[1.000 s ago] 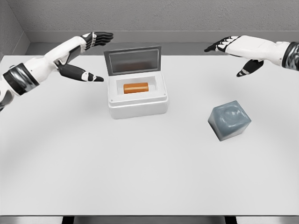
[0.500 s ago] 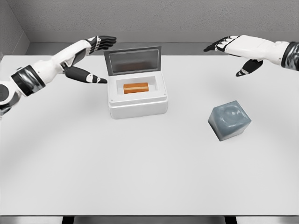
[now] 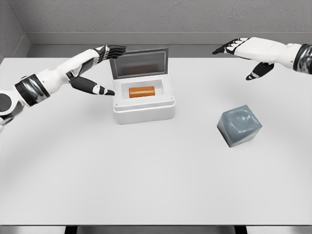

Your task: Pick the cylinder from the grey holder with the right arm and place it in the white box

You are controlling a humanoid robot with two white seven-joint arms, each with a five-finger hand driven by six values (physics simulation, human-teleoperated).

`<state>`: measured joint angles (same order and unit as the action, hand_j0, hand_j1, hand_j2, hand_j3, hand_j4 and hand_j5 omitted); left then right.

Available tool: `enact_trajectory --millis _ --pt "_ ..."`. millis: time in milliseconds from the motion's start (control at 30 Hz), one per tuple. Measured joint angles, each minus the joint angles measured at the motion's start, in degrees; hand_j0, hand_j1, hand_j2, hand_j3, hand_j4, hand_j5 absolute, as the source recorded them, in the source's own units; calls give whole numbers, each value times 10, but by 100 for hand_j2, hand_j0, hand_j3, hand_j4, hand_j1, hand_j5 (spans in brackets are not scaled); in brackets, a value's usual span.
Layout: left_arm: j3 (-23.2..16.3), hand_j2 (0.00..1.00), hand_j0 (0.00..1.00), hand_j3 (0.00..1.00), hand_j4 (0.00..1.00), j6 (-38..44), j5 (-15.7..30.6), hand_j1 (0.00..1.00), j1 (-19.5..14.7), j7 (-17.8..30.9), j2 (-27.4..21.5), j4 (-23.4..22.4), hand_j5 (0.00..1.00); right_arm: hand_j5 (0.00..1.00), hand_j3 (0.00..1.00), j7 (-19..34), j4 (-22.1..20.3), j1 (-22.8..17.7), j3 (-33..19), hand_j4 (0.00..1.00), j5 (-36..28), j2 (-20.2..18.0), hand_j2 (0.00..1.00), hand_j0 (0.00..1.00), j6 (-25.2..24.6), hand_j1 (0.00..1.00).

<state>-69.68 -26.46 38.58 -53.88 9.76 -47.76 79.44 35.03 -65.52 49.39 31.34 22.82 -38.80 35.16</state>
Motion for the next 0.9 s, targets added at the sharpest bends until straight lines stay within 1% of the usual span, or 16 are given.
enact_trajectory --millis 133,200,300,400,467,567,667,900 --pt "4 96 96 96 96 2 3 96 -10 0 -5 -1 96 100 100 0 1 0 0 100 0 0 100 100 0 100" --pt "15 96 96 96 96 11 4 96 -11 0 -6 -10 96 100 100 0 1 0 0 100 0 0 100 100 0 100" --pt "34 96 96 96 96 26 2 96 -18 1 15 -53 96 100 100 0 1 1 0 100 0 3 100 100 0 100" --pt "47 96 96 96 96 38 -1 96 -20 4 52 -107 96 100 100 0 0 4 2 100 1 9 100 100 0 100" --pt "51 96 96 96 96 43 -4 96 -20 18 81 -146 96 100 100 0 -1 5 2 100 1 11 100 100 0 100" --pt "53 97 97 97 97 43 -14 97 -16 31 103 -177 97 100 100 0 -1 6 3 100 1 12 100 100 0 100" --pt "53 97 97 97 97 35 -17 97 -12 44 108 -187 97 100 100 0 -1 6 3 100 1 13 100 100 0 100" --pt "50 97 97 97 97 20 -18 97 -10 53 99 -176 97 100 100 0 -1 5 4 100 2 13 100 100 0 100"
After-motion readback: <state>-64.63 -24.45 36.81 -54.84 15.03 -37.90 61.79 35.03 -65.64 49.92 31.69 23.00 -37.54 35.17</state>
